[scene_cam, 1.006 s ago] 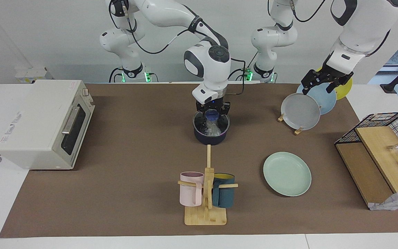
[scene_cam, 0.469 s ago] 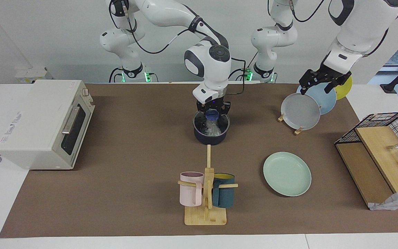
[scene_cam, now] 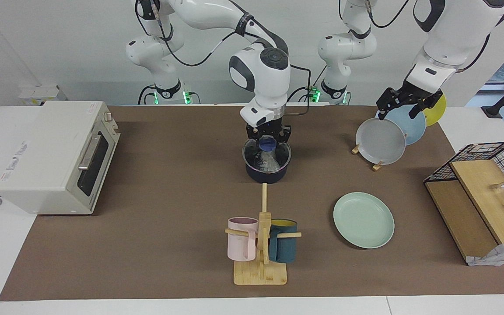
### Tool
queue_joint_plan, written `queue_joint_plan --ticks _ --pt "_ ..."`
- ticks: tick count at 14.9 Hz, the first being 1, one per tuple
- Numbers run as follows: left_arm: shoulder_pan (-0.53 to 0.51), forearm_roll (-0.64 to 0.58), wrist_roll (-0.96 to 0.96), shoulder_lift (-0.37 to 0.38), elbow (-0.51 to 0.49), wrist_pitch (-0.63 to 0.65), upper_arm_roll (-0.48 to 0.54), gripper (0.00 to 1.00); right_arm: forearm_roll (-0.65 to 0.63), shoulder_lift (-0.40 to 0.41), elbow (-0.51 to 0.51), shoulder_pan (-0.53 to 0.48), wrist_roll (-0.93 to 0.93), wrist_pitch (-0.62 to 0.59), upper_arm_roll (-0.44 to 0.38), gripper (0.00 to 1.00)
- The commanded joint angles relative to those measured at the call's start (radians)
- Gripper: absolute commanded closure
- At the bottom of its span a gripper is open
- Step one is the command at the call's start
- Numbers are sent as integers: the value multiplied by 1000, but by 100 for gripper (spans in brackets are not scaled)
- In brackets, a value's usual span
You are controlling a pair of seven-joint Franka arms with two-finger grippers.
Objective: Transfer vermicelli from pot to plate
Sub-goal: 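Carry the lid away with the right gripper while the left gripper reaches the pot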
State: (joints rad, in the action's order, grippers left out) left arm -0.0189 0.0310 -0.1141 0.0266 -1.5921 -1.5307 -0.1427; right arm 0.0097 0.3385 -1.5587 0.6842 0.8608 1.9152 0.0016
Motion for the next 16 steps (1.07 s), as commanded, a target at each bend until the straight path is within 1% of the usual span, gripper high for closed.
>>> queue_joint_plan --ticks 1,3,5,7,8,10,11,12,14,15,16 --pt "28 4 -47 27 -45 -52 5 0 -7 -21 17 -73 -110 -27 6 53" --pt "74 4 -103 45 -94 -97 3 0 -13 -32 17 -144 -217 -44 5 53" --pt "126 4 -142 49 -114 -109 2 0 -14 -36 16 -211 -325 -56 5 53" --pt "222 6 -221 38 -134 -130 2 0 -14 -42 16 -282 -423 -80 5 53" --pt "285 6 -273 35 -167 -170 2 0 -14 -44 14 -307 -475 -85 5 53" --pt "388 7 -311 36 -261 -258 -2 0 -14 -46 14 -366 -543 -97 5 53" --pt "442 15 -332 26 -291 -305 -2 0 -14 -46 14 -388 -578 -107 3 53" --pt "500 21 -385 0 -327 -362 0 0 -14 -46 12 -414 -615 -117 3 53" --pt "597 21 -511 -77 -380 -529 2 0 -14 -46 5 -472 -686 -124 3 53" --pt "620 21 -533 -103 -402 -595 2 0 -14 -46 0 -497 -722 -121 3 53" --pt "622 21 -529 -114 -414 -630 0 0 -14 -47 -10 -515 -753 -108 3 53"
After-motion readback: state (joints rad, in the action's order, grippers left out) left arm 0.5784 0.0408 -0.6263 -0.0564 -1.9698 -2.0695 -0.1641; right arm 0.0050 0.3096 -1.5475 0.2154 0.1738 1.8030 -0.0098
